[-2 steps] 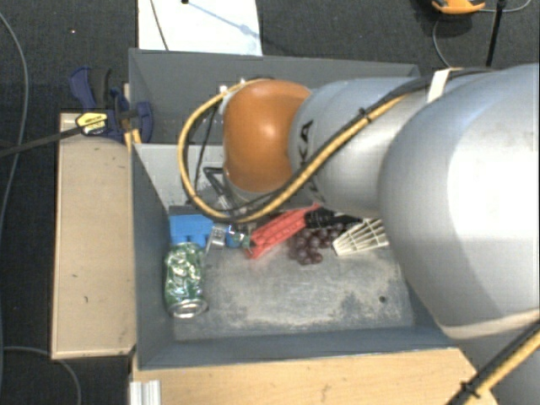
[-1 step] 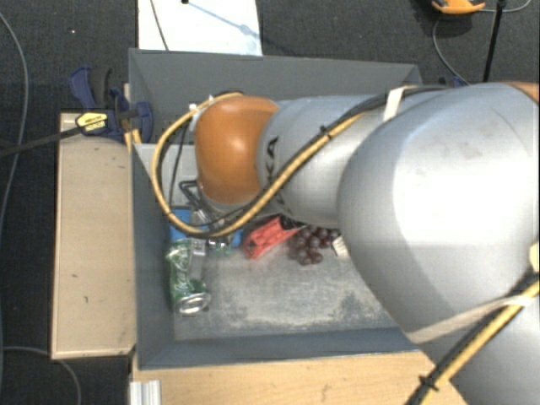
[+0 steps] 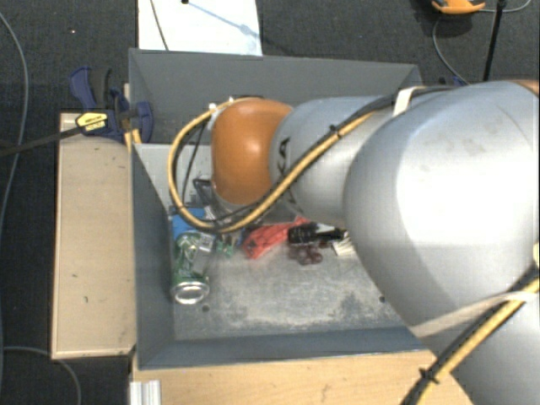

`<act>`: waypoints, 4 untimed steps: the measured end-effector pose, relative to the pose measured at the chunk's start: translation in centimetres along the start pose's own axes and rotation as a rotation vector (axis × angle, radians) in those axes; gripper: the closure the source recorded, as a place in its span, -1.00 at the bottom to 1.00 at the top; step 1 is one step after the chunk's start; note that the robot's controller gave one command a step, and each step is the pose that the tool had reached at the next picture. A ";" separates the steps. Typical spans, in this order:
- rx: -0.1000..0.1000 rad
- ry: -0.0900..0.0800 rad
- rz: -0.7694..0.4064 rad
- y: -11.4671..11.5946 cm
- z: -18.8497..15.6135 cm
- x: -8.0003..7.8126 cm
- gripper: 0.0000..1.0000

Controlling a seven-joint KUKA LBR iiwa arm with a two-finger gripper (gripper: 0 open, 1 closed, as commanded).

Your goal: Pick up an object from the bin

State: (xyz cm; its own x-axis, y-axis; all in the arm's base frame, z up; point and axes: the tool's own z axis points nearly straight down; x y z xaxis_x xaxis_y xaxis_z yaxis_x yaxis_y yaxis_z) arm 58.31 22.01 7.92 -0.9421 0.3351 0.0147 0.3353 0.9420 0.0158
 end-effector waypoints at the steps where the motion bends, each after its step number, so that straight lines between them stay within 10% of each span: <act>1: 0.000 0.000 0.001 0.0 0.0 0.0 1.00; 4: 0.005 -0.012 0.003 -0.5 -4.4 -0.2 1.00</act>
Offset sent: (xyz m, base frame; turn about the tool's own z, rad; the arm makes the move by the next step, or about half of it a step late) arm 0.0000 -0.0001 0.0834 0.0000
